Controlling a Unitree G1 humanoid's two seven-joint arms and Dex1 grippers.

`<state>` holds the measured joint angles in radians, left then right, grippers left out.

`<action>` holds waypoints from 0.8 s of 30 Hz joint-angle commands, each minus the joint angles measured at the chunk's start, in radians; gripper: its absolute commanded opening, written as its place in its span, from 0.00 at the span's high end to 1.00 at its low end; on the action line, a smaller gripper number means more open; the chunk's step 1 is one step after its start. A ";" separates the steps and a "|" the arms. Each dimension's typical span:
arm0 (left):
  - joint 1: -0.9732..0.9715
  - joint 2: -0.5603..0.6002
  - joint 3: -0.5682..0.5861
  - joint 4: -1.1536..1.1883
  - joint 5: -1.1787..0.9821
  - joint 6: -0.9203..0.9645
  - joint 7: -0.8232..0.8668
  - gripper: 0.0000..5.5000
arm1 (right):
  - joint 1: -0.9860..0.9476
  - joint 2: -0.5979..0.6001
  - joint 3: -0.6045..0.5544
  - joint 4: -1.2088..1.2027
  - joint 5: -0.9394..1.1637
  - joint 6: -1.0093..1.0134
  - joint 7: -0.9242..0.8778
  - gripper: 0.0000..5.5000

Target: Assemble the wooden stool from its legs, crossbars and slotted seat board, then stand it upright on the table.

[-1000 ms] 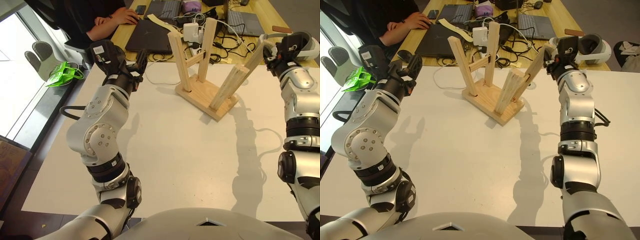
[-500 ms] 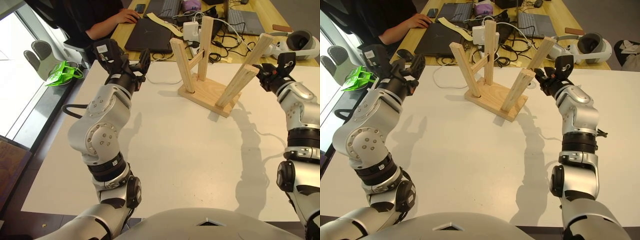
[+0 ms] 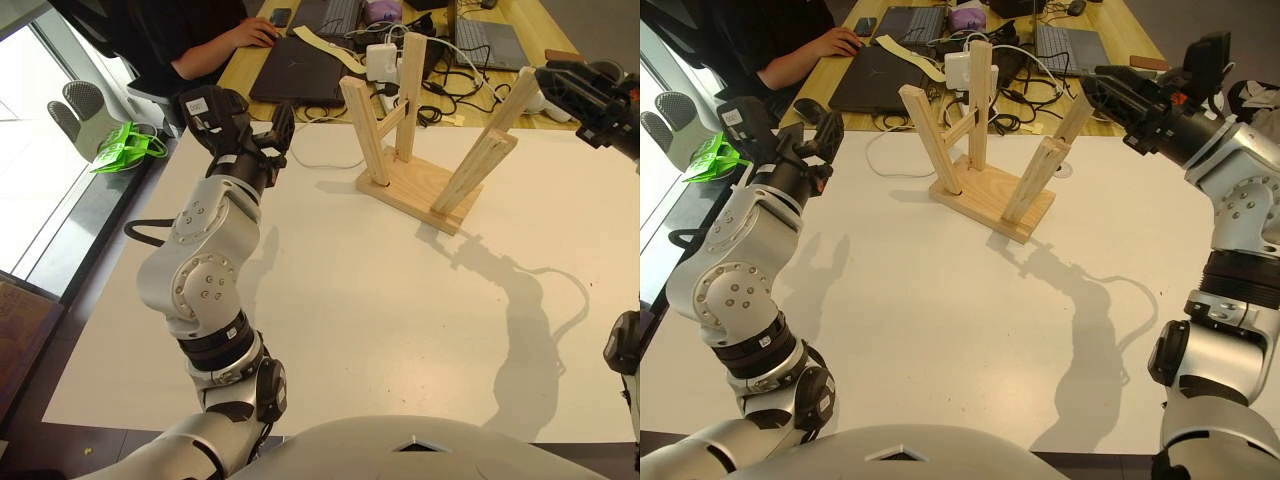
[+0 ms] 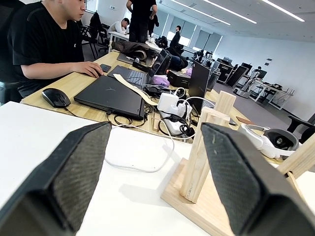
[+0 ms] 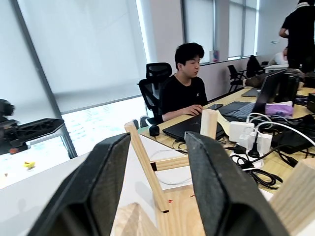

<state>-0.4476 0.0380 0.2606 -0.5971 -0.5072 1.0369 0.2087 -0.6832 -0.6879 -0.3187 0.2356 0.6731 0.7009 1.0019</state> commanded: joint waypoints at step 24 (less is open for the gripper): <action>0.011 -0.046 -0.060 -0.002 0.014 0.005 0.011 0.38 | 0.208 0.080 0.213 -0.137 -0.185 -0.126 -0.085 0.65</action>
<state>-0.4207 -0.0096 0.1976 -0.6065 -0.5010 1.0369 0.2205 -0.4768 -0.6036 -0.1078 0.0971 0.4891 0.5436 0.9332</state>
